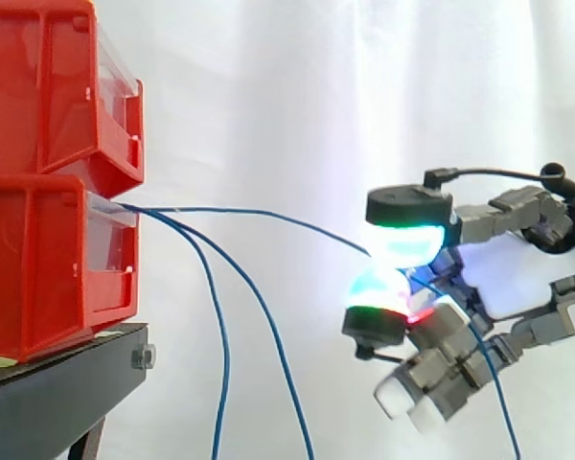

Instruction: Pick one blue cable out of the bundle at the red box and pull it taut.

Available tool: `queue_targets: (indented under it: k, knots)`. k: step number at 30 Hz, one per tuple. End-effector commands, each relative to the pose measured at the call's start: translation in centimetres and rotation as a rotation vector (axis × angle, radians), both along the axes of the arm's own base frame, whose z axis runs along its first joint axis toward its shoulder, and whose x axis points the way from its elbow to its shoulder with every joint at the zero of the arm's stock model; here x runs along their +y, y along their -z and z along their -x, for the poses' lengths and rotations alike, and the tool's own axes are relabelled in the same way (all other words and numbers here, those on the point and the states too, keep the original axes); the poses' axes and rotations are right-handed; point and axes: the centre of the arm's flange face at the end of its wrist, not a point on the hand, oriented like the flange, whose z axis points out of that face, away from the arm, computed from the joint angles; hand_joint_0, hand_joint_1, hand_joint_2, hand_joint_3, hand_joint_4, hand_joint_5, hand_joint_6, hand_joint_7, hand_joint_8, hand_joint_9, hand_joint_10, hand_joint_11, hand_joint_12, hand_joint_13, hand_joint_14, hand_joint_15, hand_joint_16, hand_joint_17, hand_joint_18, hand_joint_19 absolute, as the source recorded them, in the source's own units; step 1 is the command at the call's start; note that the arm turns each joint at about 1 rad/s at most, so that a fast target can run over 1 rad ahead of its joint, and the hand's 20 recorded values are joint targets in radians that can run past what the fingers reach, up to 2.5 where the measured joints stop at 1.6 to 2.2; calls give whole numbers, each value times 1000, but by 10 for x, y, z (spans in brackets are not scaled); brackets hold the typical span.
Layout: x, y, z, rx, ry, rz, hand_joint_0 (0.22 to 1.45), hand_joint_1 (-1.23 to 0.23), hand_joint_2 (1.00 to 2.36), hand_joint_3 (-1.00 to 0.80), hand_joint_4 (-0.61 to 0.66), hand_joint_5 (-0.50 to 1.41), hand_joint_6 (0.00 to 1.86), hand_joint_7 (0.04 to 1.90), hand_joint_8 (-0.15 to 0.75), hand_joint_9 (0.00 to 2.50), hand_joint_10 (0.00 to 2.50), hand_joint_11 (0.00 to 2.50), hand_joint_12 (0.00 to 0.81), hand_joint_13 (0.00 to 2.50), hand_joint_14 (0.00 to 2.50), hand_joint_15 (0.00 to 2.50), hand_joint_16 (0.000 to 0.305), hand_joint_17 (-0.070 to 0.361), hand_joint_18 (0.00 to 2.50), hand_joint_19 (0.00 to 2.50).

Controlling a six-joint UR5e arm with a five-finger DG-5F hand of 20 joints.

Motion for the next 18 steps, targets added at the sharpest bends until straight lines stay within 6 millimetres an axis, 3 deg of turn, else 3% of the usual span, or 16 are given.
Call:
queue_targets:
  k: [1,18]
  knots:
    - [0,-2,-4,-36,2,3,615,-743,1013,-215,184,-110,915,1074,388,1115,8,1070,346,768,15,392,50,113,633,279]
    - [0,-2,-5,-44,5,4,616,-742,1014,-215,185,-110,914,1075,372,1100,8,1027,340,765,15,397,50,112,630,281]
